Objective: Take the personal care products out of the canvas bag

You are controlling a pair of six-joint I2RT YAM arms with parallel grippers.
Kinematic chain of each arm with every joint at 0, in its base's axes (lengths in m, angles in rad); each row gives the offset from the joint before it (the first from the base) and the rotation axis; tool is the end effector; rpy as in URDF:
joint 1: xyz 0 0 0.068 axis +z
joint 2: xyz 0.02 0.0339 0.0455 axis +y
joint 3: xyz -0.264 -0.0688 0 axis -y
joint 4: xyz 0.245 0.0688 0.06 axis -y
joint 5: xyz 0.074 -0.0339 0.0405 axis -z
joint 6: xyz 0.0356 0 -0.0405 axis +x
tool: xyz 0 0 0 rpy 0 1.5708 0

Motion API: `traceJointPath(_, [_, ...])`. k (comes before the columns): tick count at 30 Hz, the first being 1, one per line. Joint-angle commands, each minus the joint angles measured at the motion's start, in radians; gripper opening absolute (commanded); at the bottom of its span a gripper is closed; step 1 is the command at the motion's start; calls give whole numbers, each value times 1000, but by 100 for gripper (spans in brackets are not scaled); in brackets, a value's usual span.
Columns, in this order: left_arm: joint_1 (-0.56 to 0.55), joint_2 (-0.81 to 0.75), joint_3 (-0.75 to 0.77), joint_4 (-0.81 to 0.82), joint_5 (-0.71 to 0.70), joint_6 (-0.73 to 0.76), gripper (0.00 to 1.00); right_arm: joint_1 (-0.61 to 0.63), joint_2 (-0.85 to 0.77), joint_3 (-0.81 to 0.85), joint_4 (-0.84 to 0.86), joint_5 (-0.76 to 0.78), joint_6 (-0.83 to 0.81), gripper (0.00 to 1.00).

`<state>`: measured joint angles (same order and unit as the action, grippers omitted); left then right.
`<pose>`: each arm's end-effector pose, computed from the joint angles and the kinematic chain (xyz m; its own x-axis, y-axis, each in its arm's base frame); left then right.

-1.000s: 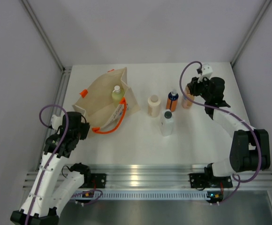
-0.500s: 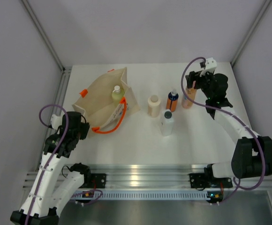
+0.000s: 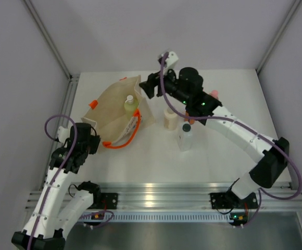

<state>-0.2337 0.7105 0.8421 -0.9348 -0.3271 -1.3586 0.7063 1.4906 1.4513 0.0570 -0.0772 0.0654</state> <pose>0.1288 -0.0189 0.2998 -0.1496 -0.9160 -0.3723 -0.6838 0.3678 -0.6301 0.2687 0.2328 0.4289 -0.0327 0.0578 -0.9978 -0.7051 0.7062 0.0640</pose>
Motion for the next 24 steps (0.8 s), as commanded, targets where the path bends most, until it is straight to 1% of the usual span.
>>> traceJointPath(1, [-1,29,9,59,37,-7,0,131,130,168,-198,44,57,67])
traceJointPath(2, [-1,32,8,60,40,-4,0,186,160,208,-253,44,56,66])
traceJointPath(3, [-1,33,8,60,43,-2,0,208,190,283,-279,45,53,66])
traceJointPath(4, [-1,40,6,60,45,-4,0,243,251,315,-302,50,54,65])
traceJointPath(6, [-1,40,3,62,43,-5,0,266,310,409,-367,69,77,63])
traceJointPath(7, [-1,37,2,60,42,-7,0,283,362,434,-385,82,91,60])
traceJointPath(8, [-1,32,0,62,36,-8,0,295,384,460,-402,129,105,60])
traceJointPath(9, [-1,30,2,62,33,-5,0,304,407,504,-434,213,131,60])
traceJointPath(10, [-1,30,2,63,30,-2,0,315,451,526,-448,241,146,60])
traceJointPath(12, [-1,30,5,64,26,3,0,317,502,605,-500,308,204,61])
traceJointPath(13, [-1,30,5,65,25,4,0,315,548,629,-509,330,221,62])
traceJointPath(17, [-1,32,2,64,25,7,0,317,638,742,-539,433,292,62])
traceJointPath(18, [-1,30,0,64,25,7,0,317,652,754,-539,494,297,62])
traceJointPath(21, [-1,29,-5,67,19,6,0,321,709,797,-537,612,313,62])
traceJointPath(24, [-1,30,-6,74,22,6,0,317,747,825,-537,678,350,62])
